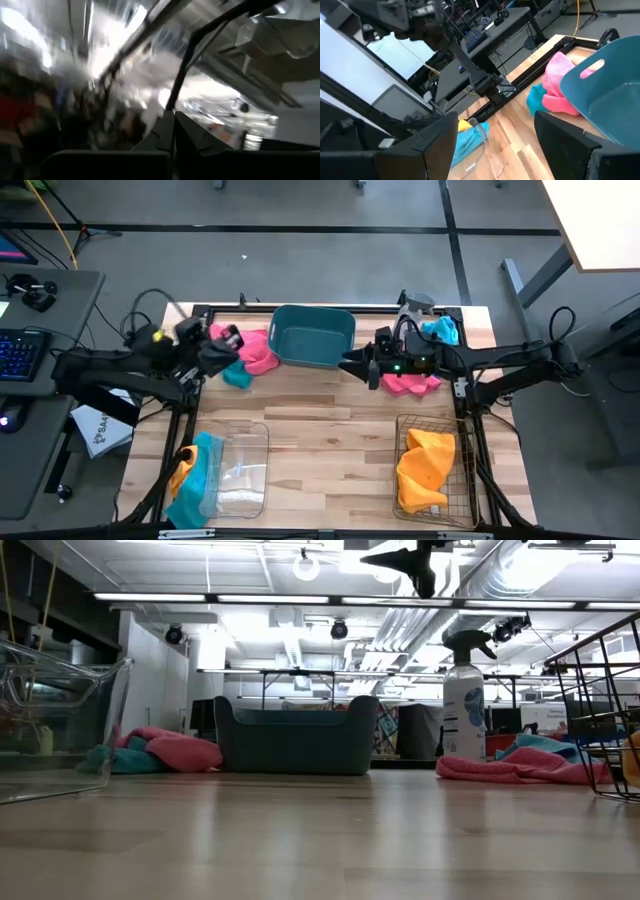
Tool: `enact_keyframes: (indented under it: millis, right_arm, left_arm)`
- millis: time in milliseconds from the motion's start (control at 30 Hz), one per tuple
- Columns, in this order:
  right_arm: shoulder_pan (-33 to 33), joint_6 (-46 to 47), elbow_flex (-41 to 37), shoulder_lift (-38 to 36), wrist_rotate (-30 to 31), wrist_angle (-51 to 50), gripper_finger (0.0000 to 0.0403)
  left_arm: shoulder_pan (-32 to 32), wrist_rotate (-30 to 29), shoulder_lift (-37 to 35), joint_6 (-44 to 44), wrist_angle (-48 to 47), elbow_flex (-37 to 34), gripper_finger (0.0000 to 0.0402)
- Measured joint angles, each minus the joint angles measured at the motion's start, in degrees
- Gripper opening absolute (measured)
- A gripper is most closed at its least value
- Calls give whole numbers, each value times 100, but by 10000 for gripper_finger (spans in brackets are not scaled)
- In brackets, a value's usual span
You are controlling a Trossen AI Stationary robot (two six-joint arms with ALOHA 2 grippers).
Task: Sort microfiber towel by color & place in baskets
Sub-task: Put the orange microfiber towel into the wire basket
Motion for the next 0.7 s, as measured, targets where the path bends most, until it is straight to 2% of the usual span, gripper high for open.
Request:
enact_keyframes:
  millis: [133, 200, 267, 467, 600, 700]
  right_arm:
    - [0, -196, 0, 0, 1, -8, 259]
    - [0, -309, 0, 0, -1, -57, 259]
    - [0, -325, 0, 0, -1, -114, 259]
    - [0, -327, 0, 0, 0, -297, 259]
    - [0, -327, 0, 0, 1, -420, 259]
    - [0, -400, 0, 0, 1, -525, 259]
  left_arm:
    - [-115, 630, -13, -513, -3566, 855, 38]
    - [-408, 813, 33, -619, -5259, 1197, 63]
    - [-766, 877, 83, -912, -6555, 1369, 89]
    - [-1997, 795, 230, -1948, -8843, 1404, 143]
    - [-2631, 542, 610, -2470, -10255, 1396, 152]
    - [-3032, 512, 968, -2743, -10854, 1397, 152]
